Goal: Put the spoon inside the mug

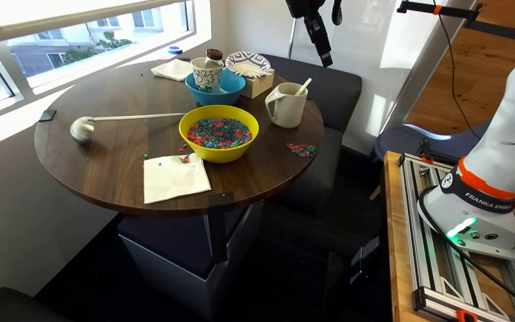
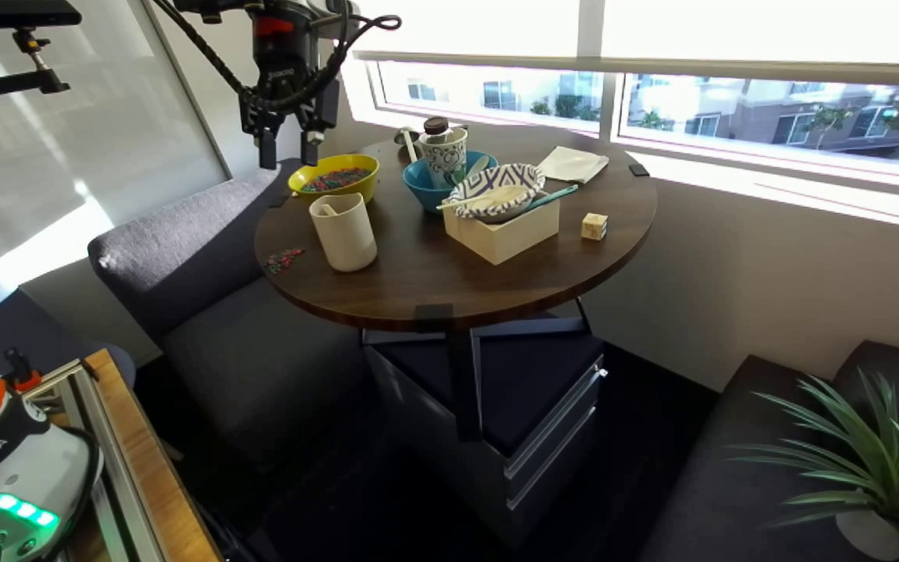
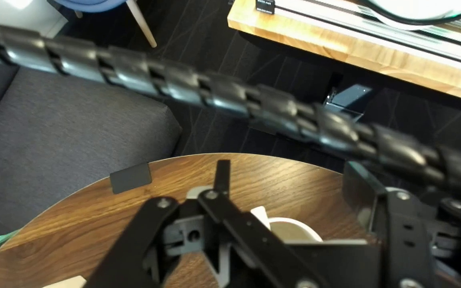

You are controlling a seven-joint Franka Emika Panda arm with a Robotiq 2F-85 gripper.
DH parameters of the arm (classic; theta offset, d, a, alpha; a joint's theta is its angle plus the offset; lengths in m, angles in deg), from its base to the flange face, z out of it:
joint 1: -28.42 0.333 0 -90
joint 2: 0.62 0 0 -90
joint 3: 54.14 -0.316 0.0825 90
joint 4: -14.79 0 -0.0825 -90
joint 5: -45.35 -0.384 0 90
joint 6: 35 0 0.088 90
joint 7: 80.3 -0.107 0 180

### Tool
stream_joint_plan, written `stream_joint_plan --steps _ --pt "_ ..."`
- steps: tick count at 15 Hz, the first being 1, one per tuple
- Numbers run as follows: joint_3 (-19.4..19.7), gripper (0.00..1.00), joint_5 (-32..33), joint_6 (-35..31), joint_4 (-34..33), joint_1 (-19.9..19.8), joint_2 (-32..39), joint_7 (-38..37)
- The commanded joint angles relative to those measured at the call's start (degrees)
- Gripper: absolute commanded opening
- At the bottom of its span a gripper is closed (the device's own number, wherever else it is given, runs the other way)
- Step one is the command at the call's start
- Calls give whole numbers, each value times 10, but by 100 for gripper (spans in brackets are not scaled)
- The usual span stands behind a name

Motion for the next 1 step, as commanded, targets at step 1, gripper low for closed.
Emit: stream_joint_plan --steps 1 --pt "6 88 -12 1 -1 -5 -10 0"
